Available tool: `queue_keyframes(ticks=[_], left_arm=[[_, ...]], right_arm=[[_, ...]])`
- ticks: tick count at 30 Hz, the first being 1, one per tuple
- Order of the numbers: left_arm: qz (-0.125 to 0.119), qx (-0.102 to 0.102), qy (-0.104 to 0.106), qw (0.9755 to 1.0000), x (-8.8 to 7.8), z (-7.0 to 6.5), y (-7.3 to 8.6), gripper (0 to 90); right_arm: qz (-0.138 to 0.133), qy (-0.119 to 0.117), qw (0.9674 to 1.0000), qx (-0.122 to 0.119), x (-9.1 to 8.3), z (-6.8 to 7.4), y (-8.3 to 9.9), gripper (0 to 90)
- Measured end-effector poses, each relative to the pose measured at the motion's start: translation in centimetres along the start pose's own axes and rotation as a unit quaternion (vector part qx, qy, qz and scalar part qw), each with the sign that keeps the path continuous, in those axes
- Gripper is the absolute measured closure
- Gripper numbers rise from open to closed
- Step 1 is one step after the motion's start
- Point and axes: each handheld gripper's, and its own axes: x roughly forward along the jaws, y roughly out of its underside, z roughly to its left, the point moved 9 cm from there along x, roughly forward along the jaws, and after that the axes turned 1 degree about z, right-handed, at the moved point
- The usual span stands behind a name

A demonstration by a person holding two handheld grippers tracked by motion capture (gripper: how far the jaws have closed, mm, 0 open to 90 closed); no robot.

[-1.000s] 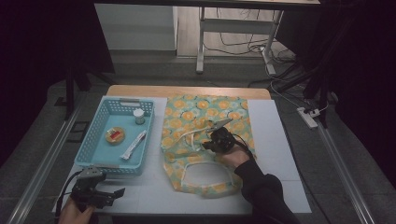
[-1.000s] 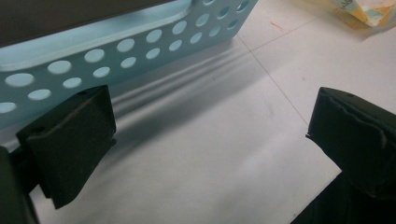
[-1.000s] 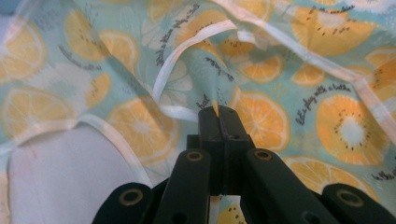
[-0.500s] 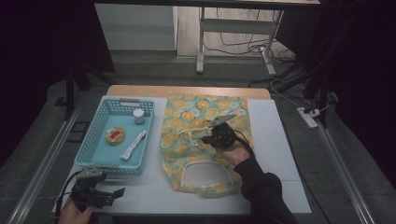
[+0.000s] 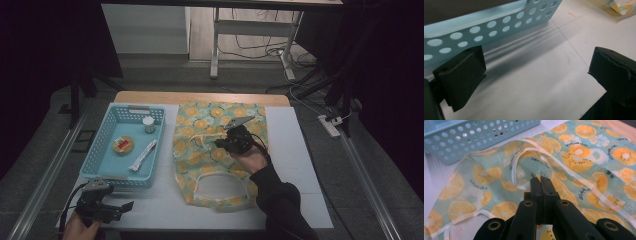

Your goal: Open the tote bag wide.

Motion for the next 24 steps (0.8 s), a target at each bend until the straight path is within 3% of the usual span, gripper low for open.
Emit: queue_keyframes(ticks=[18,24], left_arm=[[0.001,-0.003,0.002,1.0000,0.0,0.1,0.0,1.3],[-0.002,-0.005,0.002,1.0000,-0.1,0.1,0.0,1.2]], right_arm=[[-0.031,-0.001,0.9994,0.014,-1.7,-0.5,-2.0,90.0],[-0.029,0.000,0.9994,0.019,-1.8,-0.7,-2.2,90.0]])
